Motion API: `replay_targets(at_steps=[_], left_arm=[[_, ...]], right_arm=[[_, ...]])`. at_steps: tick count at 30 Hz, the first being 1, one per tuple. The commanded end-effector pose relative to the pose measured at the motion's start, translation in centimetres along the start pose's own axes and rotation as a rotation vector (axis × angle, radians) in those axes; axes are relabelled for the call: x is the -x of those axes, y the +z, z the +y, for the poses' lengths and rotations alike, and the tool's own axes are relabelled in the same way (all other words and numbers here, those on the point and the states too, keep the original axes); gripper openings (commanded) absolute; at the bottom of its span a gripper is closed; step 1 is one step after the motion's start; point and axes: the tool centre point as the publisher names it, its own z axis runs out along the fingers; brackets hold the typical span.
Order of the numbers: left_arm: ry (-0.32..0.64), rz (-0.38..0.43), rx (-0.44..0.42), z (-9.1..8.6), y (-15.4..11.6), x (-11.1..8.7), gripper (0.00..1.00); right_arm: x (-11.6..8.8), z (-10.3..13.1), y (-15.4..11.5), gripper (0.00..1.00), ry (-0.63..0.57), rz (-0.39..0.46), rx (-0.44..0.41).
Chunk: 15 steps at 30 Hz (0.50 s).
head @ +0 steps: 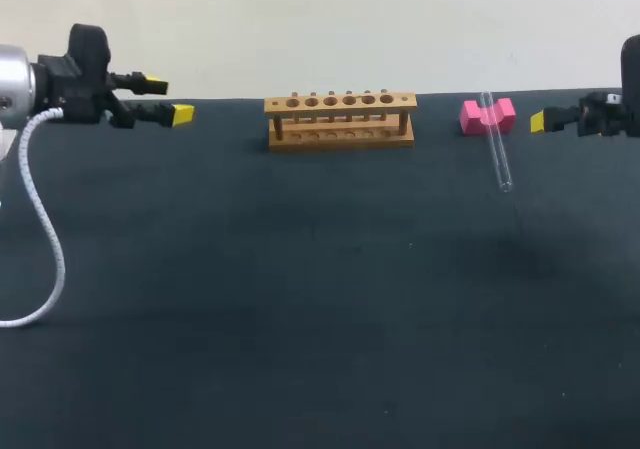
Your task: Grasp the test tube, adjust it, and insert it.
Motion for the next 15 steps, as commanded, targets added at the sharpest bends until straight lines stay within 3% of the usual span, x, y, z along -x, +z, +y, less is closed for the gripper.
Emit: replay_targets(at_steps=[1,15], left_arm=[[0.047,-0.064,-0.126,1.7,2.7,-0.4,1.0],[0.167,-0.064,-0.16,2.6,6.5,-1.2,1.0]], right_arm=[[0.0,0.1,0.0,1.0,0.0,0.0,-0.004],[0.0,0.1,0.0,1.0,0.0,0.0,-0.004]])
